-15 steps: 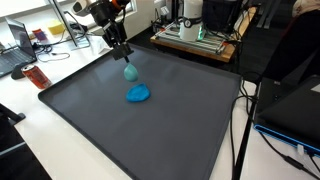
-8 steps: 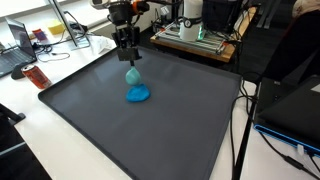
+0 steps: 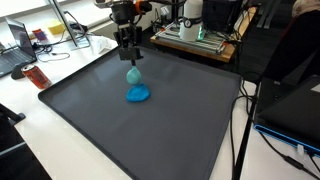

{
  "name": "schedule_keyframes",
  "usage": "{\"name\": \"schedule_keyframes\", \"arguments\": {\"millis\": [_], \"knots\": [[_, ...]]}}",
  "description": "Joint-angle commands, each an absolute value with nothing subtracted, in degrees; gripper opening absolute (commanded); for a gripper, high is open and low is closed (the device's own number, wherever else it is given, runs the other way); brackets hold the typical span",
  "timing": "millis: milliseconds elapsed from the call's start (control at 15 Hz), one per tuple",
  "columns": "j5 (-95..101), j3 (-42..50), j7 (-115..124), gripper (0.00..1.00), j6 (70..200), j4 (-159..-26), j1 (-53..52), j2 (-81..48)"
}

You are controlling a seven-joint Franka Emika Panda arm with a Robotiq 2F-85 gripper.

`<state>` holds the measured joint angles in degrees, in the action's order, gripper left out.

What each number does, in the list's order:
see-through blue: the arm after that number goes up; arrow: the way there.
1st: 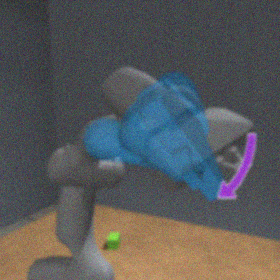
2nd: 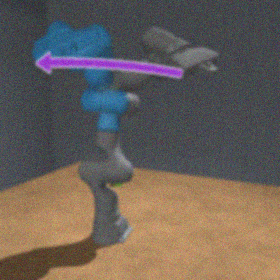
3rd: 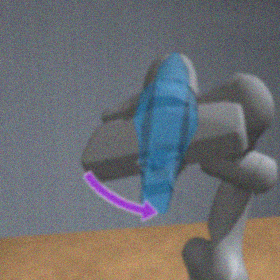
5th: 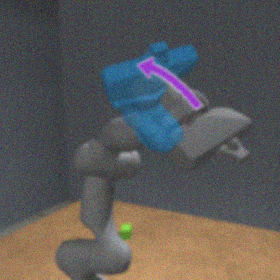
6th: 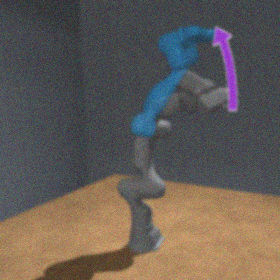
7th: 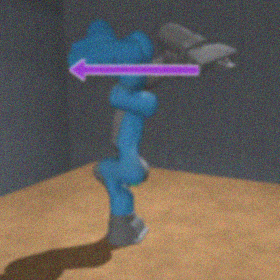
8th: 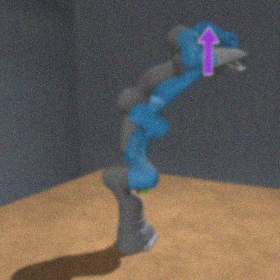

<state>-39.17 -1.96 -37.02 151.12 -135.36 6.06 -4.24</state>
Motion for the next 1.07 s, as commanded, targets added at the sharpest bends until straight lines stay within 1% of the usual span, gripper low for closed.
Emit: {"name": "schedule_keyframes", "arguments": {"millis": [0, 133, 533, 933, 1000], "knots": [[-38.4, -2.0, -36.0, 0.22, 153.7, -136.4, 4.3, -3.3], [-37.6, -2.4, -35.0, 0.22, 155.8, -137.0, 3.3, -2.7], [-34.8, -4.5, -33.4, 0.22, 168.8, -140.3, -0.2, -2.3], [-16.6, -0.9, -18.0, 0.22, 179.1, -145.7, -4.1, -3.3], [-12.1, -1.7, -14.5, 0.22, 180.4, -146.3, -2.6, -3.6]]}}
